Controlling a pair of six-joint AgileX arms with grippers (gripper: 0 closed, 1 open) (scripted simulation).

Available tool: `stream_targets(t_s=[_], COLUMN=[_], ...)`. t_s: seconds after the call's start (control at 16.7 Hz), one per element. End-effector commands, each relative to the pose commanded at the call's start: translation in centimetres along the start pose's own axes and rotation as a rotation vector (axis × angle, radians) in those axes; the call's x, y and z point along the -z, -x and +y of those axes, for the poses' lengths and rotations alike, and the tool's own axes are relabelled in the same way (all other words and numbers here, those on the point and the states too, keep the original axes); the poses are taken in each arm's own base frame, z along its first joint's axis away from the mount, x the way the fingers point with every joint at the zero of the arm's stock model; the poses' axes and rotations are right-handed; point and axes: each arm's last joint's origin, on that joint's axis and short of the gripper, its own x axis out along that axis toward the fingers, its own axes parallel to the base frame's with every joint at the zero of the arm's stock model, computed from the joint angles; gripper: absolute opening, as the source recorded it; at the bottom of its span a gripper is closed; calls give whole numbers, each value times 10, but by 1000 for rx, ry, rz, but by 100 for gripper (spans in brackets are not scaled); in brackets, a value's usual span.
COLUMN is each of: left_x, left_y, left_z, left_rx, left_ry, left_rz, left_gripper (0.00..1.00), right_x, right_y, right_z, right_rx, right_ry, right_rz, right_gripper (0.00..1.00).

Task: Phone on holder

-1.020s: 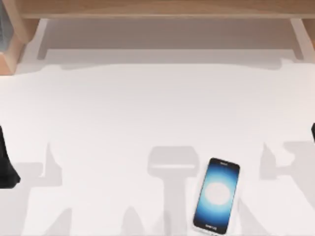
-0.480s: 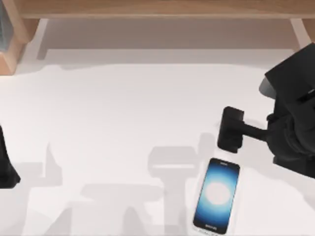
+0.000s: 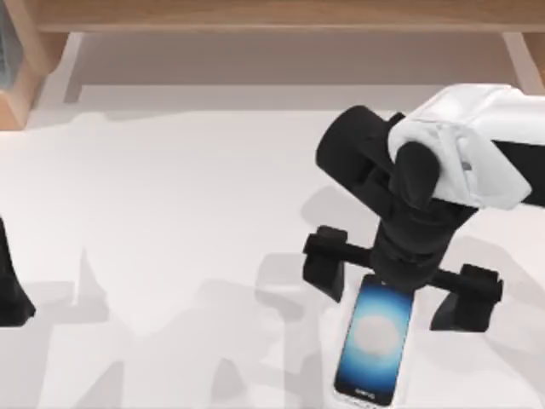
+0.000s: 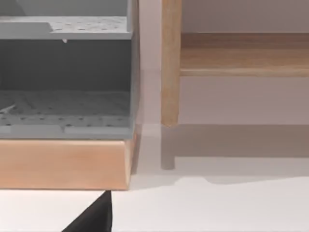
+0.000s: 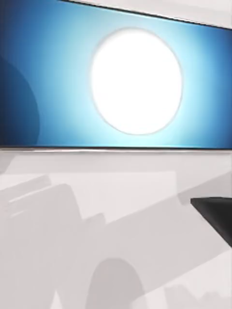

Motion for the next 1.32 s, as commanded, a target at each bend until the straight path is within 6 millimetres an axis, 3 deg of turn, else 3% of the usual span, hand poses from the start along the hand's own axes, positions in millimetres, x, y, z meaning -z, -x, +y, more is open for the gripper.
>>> stream_targets(t_s=[0.42, 0.54, 0.9, 1.2, 1.32], left_x=[0, 0, 0, 0, 0], left_y=[0, 0, 0, 0, 0], left_z=[0, 0, 0, 0, 0], left_rx=[0, 0, 0, 0, 0], left_ry=[0, 0, 0, 0, 0], left_rz=[0, 0, 0, 0, 0], left_gripper=[100, 100, 100, 100, 100], right_x=[-2, -2, -1, 0, 0], right_y=[-4, -15, -75, -83, -83], right_z=[1, 2, 2, 1, 1], right_rx=[14, 18, 9, 14, 14], right_ry=[-10, -7, -6, -6, -6], right_rz=[8, 10, 6, 8, 8], right_gripper=[100, 100, 100, 100, 85])
